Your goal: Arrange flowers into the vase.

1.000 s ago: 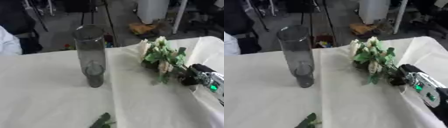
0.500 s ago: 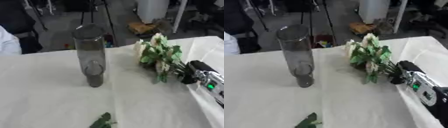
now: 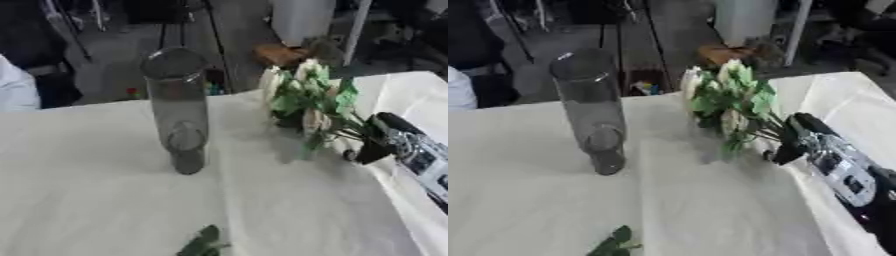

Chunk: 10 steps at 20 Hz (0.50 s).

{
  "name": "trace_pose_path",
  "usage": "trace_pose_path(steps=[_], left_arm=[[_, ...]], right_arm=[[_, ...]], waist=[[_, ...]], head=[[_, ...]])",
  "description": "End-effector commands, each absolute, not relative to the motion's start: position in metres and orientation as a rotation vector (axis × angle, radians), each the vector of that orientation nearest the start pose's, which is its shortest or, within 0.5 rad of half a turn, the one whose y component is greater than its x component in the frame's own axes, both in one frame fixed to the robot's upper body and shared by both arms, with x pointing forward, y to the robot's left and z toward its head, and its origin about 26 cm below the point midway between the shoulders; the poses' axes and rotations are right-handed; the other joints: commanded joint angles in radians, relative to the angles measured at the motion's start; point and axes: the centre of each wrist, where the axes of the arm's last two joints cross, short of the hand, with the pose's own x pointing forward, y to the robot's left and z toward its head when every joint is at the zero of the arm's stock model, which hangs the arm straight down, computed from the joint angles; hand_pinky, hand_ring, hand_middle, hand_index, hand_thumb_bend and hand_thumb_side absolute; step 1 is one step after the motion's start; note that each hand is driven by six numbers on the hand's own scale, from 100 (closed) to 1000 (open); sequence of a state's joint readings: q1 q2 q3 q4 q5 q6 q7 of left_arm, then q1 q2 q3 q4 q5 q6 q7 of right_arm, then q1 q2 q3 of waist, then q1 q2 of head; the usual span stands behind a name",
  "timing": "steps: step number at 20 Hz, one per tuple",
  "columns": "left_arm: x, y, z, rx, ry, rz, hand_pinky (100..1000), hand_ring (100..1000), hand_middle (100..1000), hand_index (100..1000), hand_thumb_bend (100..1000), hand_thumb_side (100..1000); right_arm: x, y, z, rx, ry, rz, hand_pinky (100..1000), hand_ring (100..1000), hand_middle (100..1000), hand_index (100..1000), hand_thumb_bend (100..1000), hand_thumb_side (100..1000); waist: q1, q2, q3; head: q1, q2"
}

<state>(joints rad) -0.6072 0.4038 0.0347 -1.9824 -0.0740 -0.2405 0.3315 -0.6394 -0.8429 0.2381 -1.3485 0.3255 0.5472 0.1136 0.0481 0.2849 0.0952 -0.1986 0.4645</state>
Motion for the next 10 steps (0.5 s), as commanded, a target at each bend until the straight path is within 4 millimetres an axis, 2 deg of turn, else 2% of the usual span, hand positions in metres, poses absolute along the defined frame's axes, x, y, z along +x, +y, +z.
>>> trace_pose_path(steps=[1,5,10], left_arm=[[0.309,0.249,0.306,-0.385,3.332,0.107,890,994,921,1000,194,1000],[0.309,0.249,0.306,-0.389,3.330,0.103,890,994,921,1000,194,1000],[0.309,0.249,0.306,-0.386,3.330,0.103,890,994,922,1000,192,1000]], right_arm=[[0.387,-0.361,0.264,-1.048,-1.313,0.655,100,100,100,100,461,100],[0.378,-0.343,0.289,-1.016,-1.430,0.614,100,100,100,100,480,100],[0.370,-0.322,0.319,-0.963,-1.584,0.538,100,100,100,100,503,100]], waist=[[-0.001,-0.019,-0.001],[0.001,-0.020,0.001],[0.001,-0.021,0.005]], head=[[0.010,0.002],[0.031,0.010],[0.078,0.024]])
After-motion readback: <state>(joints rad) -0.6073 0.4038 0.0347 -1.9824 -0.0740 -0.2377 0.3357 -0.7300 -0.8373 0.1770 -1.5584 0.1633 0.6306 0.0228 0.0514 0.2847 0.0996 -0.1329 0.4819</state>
